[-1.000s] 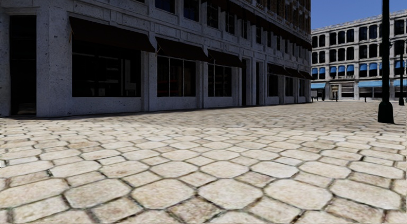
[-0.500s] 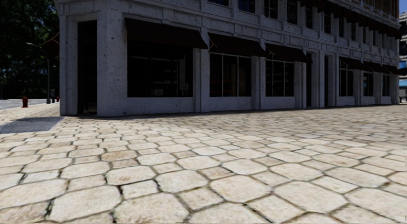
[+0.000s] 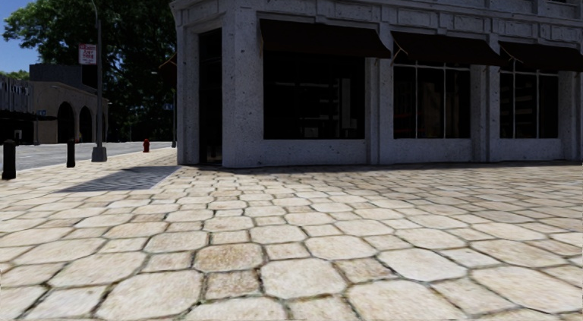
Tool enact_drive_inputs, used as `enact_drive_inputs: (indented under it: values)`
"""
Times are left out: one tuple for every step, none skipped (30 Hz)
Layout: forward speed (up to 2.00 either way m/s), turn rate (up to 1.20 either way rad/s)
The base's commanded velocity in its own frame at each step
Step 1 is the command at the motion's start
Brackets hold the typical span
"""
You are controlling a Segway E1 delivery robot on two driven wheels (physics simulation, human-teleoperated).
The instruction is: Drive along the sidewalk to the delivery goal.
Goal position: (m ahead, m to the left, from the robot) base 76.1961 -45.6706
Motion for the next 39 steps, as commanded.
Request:
enact_drive_inputs:
  values:
    - [2.0,0.67]
    - [2.0,0.67]
    - [2.0,0.67]
    - [2.0,0.67]
    - [2.0,0.67]
    - [2.0,0.67]
    - [2.0,0.67]
    - [2.0,0.67]
    - [2.0,0.67]
    - [2.0,0.67]
    - [2.0,0.67]
    - [2.0,0.67]
    - [2.0,0.67]
    - [2.0,0.67]
    - [2.0,0.67]
    - [2.0,0.67]
    - [2.0,0.67]
    - [2.0,0.67]
    - [2.0,0.67]
    - [2.0,0.67]
    - [2.0,0.67]
    - [2.0,0.67]
    - [2.0,0.67]
    - [2.0,0.67]
    - [2.0,0.67]
    - [2.0,0.67]
    - [2.0,0.67]
    - [2.0,0.67]
    - [2.0,0.67]
    - [2.0,0.66]
    - [2.0,0.66]
    - [2.0,0.66]
    - [2.0,0.66]
    - [2.0,0.66]
    - [2.0,0.65]
    - [2.0,0.59]
    - [2.0,0.59]
    - [2.0,0.0]
    - [2.0,0.0]
